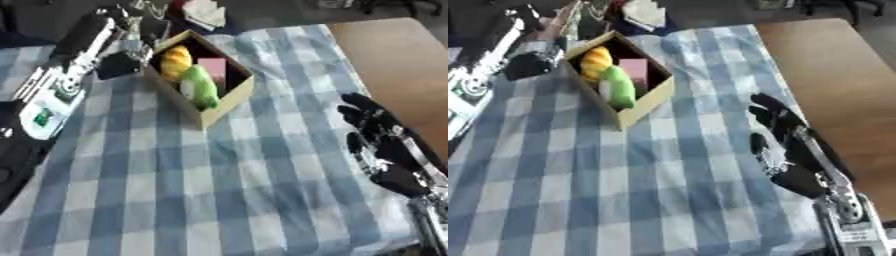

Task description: Pick up objects on the table and place them in the box.

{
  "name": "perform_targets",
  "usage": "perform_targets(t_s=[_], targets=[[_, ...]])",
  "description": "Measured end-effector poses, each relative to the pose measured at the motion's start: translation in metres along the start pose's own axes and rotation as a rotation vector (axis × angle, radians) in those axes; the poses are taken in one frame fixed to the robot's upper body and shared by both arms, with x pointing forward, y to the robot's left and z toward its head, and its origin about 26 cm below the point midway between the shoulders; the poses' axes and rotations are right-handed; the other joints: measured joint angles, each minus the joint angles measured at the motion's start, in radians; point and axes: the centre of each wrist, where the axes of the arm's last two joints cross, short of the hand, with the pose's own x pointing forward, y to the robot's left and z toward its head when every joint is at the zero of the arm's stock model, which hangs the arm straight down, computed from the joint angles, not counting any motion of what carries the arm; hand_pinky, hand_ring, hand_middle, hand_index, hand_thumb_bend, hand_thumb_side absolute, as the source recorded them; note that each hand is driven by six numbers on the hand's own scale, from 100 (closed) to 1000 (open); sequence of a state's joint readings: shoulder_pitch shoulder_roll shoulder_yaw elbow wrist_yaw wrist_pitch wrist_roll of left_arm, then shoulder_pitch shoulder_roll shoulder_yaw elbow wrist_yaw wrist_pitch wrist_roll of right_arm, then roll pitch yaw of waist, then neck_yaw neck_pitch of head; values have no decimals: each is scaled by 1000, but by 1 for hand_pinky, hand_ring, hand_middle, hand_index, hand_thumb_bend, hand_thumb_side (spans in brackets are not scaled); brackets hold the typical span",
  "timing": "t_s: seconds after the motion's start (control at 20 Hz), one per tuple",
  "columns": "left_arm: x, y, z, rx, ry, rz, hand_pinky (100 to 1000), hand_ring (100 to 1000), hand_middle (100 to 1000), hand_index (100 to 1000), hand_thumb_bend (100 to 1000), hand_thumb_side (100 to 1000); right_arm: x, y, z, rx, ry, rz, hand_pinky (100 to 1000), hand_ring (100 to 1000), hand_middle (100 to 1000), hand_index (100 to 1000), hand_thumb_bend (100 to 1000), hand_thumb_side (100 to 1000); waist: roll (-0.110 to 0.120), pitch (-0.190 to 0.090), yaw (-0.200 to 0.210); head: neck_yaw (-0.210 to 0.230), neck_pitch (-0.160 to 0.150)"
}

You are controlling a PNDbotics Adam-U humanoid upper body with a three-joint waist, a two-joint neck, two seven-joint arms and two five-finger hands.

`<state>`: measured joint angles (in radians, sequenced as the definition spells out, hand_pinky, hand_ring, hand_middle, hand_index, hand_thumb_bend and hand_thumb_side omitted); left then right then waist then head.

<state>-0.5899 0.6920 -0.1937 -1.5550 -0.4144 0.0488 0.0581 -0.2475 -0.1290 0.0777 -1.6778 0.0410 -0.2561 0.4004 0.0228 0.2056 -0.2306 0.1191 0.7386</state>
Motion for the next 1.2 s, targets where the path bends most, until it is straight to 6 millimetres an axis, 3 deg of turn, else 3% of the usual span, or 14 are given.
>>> perform_targets(t_s=[0.2,0.45,0.9,1.2], targets=[[17,28,34,97,-49,163,697,667,731,825,100,585,0,-2,1,-15,3,4,1000,963,967,1000,100,402,0,-4,28,-11,6],[27,32,72,152,-52,308,685,649,711,812,100,624,0,-4,2,-30,7,7,1000,963,967,1000,100,411,0,-17,56,-19,16],[21,-23,117,229,84,567,677,641,701,797,100,742,0,-5,4,-40,14,9,1000,963,967,1000,100,419,0,-24,88,-20,26],[28,-53,134,275,184,679,673,633,692,791,100,789,0,-6,6,-49,18,10,1000,962,967,1000,100,423,0,-33,105,-16,27]])
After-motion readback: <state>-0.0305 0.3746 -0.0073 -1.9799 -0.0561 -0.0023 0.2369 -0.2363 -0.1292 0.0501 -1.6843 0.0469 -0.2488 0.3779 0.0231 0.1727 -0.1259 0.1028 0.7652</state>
